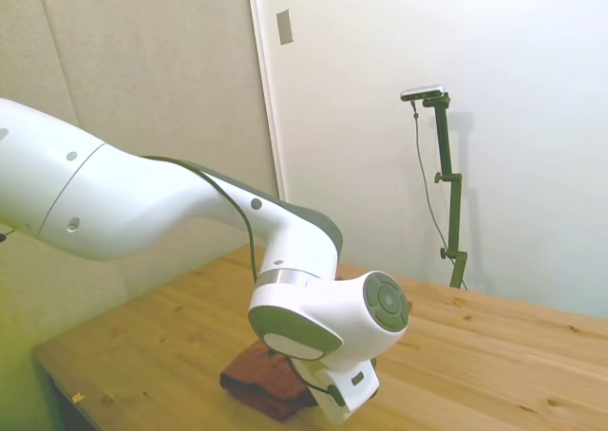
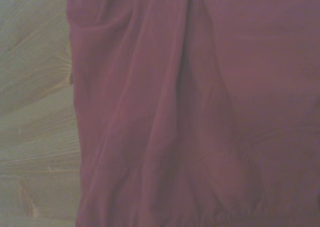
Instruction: Unfold the shorts
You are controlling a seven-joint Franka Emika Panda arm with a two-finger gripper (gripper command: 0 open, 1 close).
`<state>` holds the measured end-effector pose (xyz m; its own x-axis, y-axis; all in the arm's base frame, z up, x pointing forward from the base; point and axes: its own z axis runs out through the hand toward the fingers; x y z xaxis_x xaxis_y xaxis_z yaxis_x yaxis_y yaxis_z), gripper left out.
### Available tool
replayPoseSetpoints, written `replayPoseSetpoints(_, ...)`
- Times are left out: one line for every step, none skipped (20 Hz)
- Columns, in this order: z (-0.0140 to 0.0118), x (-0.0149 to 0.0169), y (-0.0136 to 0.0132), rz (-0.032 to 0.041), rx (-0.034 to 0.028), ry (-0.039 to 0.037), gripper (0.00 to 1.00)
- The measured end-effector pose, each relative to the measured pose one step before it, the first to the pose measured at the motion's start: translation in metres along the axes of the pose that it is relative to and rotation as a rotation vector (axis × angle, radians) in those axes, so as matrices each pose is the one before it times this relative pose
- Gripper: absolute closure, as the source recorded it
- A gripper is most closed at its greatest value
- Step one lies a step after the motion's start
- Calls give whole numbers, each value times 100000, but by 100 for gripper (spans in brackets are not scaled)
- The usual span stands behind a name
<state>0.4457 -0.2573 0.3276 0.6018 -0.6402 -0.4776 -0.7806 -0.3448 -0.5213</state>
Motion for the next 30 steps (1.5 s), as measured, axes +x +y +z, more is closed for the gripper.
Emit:
replayPoseSetpoints(133, 65, 59, -158, -151, -217, 100)
replayPoseSetpoints(92, 56, 61, -104, -105, -151, 100)
replayPoseSetpoints(68, 45, 52, 18, -76, -110, 100)
replayPoseSetpoints(67, 41, 52, 93, -75, -108, 100)
replayPoseSetpoints(103, 47, 84, 204, -106, -173, 100)
replayPoseSetpoints(72, 44, 63, 154, -80, -115, 100)
replayPoseSetpoints(59, 46, 57, 145, -69, -97, 100)
replayPoseSetpoints(64, 47, 59, 138, -96, -101, 100)
replayPoseSetpoints(31, 34, 63, 123, -99, -49, 100)
replayPoseSetpoints(16, 26, 70, 116, -94, -28, 100)
replayPoseSetpoints(-19, 21, 47, 95, 0, 32, 100)
replayPoseSetpoints(-42, 19, 50, 100, 35, 70, 100)
replayPoseSetpoints(-49, 19, 67, 63, -132, 79, 100)
replayPoseSetpoints(-51, 22, 60, 85, -49, 90, 100)
replayPoseSetpoints(-41, 26, 52, 118, 40, 82, 100)
replayPoseSetpoints(-47, 32, 82, 175, 50, 80, 100)
replayPoseSetpoints(-61, 28, 92, 187, 81, 94, 100)
replayPoseSetpoints(-84, 30, 88, 176, 113, 129, 100)
replayPoseSetpoints(-86, 31, 81, 159, 108, 131, 100)
replayPoseSetpoints(-104, 34, 91, 170, 109, 160, 100)
replayPoseSetpoints(-143, 48, 107, 200, 145, 227, 100)
replayPoseSetpoints(-197, 55, 93, 185, 218, 333, 100)
replayPoseSetpoints(-228, 74, 137, 278, 243, 382, 100)
replayPoseSetpoints(-226, 71, 153, 304, 225, 378, 100)
replayPoseSetpoints(-215, 58, 138, 282, 234, 253, 100)
replayPoseSetpoints(-289, 67, 79, 156, 291, 282, 100)
replayPoseSetpoints(-361, 35, 2, 6, 399, -23, 100)
replayPoseSetpoints(-508, 23, -66, -144, 489, 175, 100)
replayPoseSetpoints(-680, -5, -137, -322, 656, 259, 100)
replayPoseSetpoints(-763, -20, -159, -391, 722, 498, 100)
